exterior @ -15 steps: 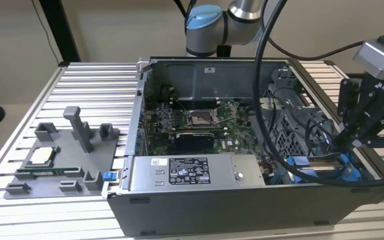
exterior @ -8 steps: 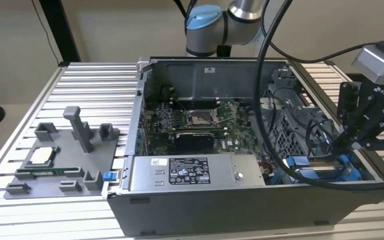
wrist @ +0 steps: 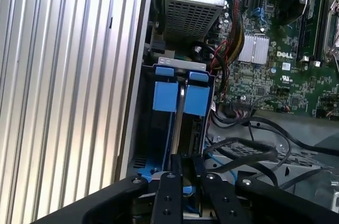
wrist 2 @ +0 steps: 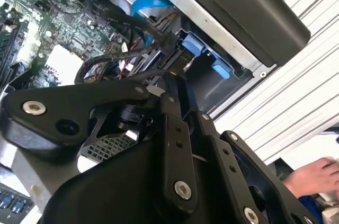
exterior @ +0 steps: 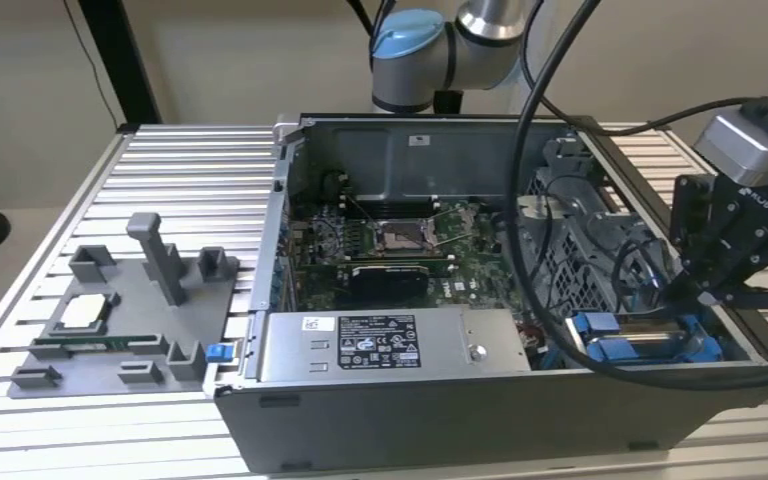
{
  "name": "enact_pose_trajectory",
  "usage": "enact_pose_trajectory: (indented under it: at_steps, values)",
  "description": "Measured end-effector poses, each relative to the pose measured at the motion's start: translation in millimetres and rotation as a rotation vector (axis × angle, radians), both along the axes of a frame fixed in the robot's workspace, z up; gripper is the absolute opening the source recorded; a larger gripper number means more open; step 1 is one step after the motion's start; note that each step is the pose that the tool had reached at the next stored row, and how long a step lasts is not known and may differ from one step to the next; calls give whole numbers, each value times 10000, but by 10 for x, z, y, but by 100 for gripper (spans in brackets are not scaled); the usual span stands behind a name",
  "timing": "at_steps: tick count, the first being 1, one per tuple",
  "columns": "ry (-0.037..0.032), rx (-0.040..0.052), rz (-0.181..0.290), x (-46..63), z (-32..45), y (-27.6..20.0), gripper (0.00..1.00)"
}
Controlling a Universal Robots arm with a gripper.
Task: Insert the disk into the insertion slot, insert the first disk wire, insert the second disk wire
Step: 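Insert the first disk wire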
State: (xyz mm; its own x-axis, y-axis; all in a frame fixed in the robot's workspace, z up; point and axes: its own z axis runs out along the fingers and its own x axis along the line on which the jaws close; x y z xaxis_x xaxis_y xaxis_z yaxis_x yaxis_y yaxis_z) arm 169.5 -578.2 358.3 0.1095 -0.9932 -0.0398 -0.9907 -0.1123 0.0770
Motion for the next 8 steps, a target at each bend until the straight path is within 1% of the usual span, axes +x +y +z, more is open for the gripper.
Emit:
enact_pose_trajectory:
  at_steps: [4, 8]
  values:
    - [-18, 4, -1, 5, -38, 54, 0]
    - [-30, 8, -26, 7, -73, 56, 0]
